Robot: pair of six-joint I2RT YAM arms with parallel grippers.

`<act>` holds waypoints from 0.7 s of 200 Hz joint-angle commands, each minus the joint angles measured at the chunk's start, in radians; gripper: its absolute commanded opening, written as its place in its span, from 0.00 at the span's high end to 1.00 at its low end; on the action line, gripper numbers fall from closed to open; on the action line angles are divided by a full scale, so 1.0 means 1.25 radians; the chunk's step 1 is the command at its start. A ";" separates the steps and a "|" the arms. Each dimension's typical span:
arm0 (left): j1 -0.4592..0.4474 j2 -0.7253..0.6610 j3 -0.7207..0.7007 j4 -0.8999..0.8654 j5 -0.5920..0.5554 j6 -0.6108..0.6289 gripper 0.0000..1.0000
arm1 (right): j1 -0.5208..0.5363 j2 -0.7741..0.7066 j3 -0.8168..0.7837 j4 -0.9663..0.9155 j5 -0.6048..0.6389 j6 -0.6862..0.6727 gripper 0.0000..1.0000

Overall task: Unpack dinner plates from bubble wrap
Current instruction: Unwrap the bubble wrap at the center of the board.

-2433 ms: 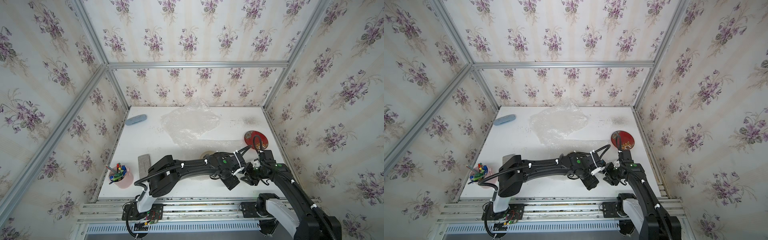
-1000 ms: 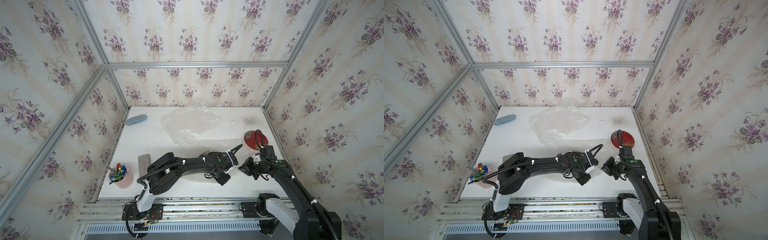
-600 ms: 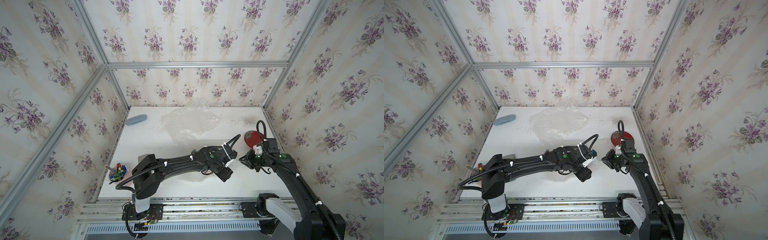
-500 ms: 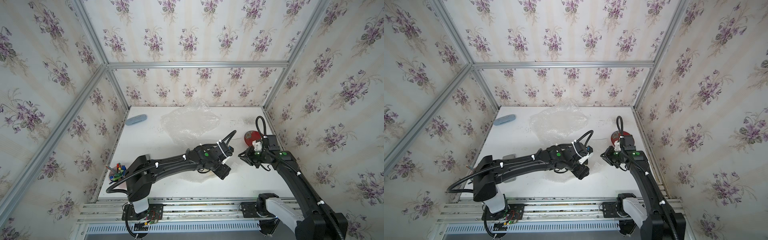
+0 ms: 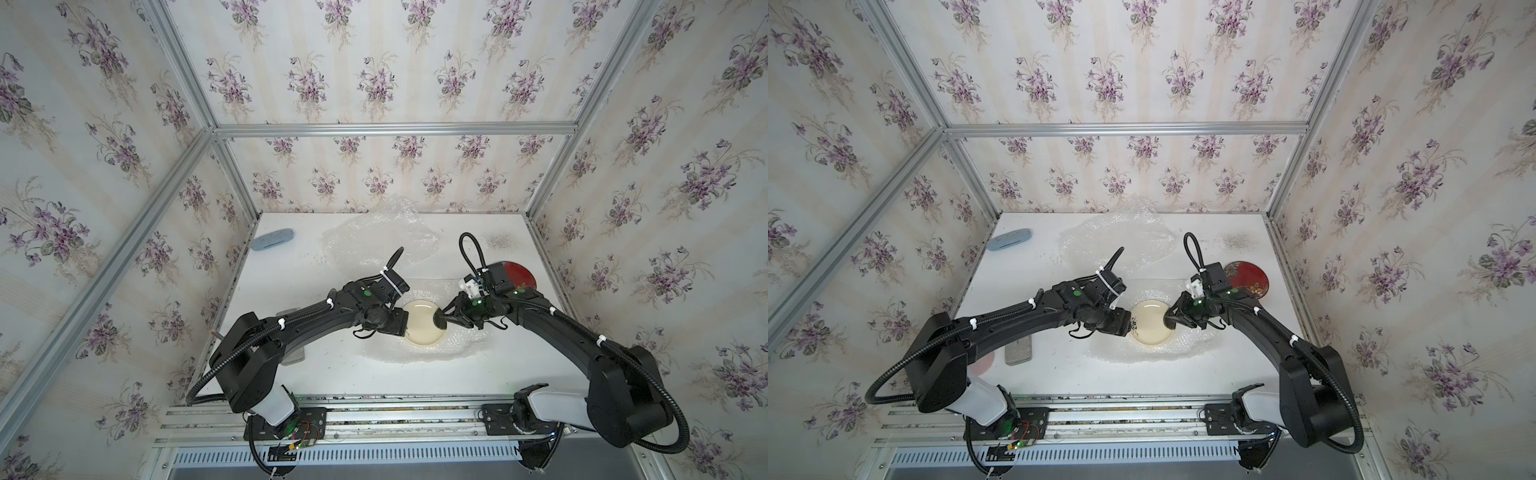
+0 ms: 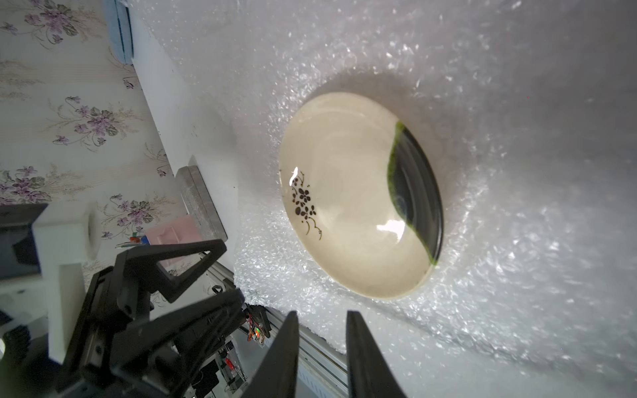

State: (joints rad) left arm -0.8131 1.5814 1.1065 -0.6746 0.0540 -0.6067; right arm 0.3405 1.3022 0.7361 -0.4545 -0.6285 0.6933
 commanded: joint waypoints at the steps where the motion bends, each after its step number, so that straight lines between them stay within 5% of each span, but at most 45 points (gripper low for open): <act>1: 0.019 -0.002 -0.029 -0.006 0.014 -0.038 0.24 | 0.003 -0.002 -0.046 0.037 -0.027 0.011 0.73; 73: 0.074 0.026 -0.095 -0.002 0.004 -0.075 0.24 | -0.040 -0.097 -0.215 -0.001 0.008 0.008 0.72; 140: 0.096 -0.076 -0.069 -0.013 0.001 -0.089 0.18 | -0.111 -0.217 -0.104 -0.152 0.038 -0.038 0.67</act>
State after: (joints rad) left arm -0.7033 1.5253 0.9962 -0.6781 0.0608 -0.7052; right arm 0.2020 1.0775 0.5583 -0.5938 -0.5743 0.6506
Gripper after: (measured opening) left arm 0.802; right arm 0.323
